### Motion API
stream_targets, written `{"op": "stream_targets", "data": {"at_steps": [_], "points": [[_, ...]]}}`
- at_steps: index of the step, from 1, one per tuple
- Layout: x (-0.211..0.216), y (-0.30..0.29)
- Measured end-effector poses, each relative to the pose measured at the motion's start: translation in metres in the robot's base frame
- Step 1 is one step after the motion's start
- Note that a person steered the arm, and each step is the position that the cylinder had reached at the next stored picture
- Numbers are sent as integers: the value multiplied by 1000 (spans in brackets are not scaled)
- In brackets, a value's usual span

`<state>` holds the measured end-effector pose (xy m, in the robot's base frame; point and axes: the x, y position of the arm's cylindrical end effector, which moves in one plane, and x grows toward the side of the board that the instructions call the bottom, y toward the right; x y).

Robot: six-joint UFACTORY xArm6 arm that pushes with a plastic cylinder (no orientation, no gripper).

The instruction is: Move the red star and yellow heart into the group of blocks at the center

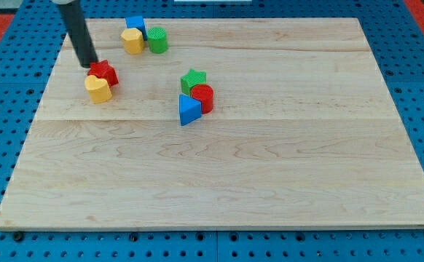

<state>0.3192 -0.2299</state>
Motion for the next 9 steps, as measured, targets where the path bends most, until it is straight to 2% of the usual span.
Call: {"op": "stream_targets", "data": {"at_steps": [1,2,3,4,5,6,8,9], "points": [[34,25],[64,81],[79,117],[75,63],[39,57],[26,81],[67,132],[70,124]]}}
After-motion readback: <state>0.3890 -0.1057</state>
